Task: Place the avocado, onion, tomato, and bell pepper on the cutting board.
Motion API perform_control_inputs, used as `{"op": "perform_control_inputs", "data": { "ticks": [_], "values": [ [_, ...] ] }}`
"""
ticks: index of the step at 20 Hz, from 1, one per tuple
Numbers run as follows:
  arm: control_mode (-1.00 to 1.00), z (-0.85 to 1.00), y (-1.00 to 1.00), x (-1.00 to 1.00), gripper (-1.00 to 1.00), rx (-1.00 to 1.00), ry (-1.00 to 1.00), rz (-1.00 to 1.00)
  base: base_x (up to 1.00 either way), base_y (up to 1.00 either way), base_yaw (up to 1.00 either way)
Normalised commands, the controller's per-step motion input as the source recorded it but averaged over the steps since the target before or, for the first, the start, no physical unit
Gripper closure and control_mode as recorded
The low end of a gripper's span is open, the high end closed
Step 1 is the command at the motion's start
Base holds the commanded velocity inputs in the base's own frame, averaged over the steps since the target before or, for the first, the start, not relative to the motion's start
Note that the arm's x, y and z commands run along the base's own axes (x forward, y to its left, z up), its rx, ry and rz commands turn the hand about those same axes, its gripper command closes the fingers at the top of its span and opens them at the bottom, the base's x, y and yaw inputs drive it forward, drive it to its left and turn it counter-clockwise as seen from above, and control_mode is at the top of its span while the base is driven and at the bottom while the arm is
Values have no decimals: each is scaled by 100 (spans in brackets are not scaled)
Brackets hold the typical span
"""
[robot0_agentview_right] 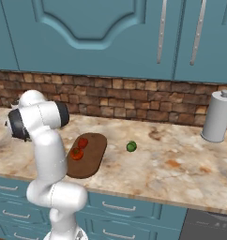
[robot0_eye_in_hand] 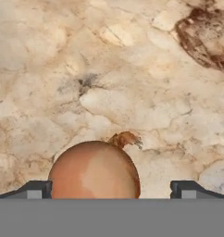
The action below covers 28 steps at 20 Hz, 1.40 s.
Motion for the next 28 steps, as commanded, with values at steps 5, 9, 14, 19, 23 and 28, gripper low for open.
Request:
{"op": "perform_control_inputs", "data": {
  "ticks": [5, 9, 14, 19, 23, 28],
  "values": [
    [-100, -41, 22, 20, -100, -4, 10, -3, 0, 0, 0],
    [-100, -38, 5, 4, 100, -3, 11, -5, 0, 0, 0],
    [-100, 23, -12, -9, 100, 0, 1, -4, 0, 0, 0],
    [-100, 81, -37, -47, 100, 0, -3, -2, 0, 0, 0],
    [-100, 56, -65, -66, 100, 0, -6, -1, 0, 0, 0],
    [-100, 25, -86, -91, 100, 2, -11, -1, 0, 0, 0]
  ]
}}
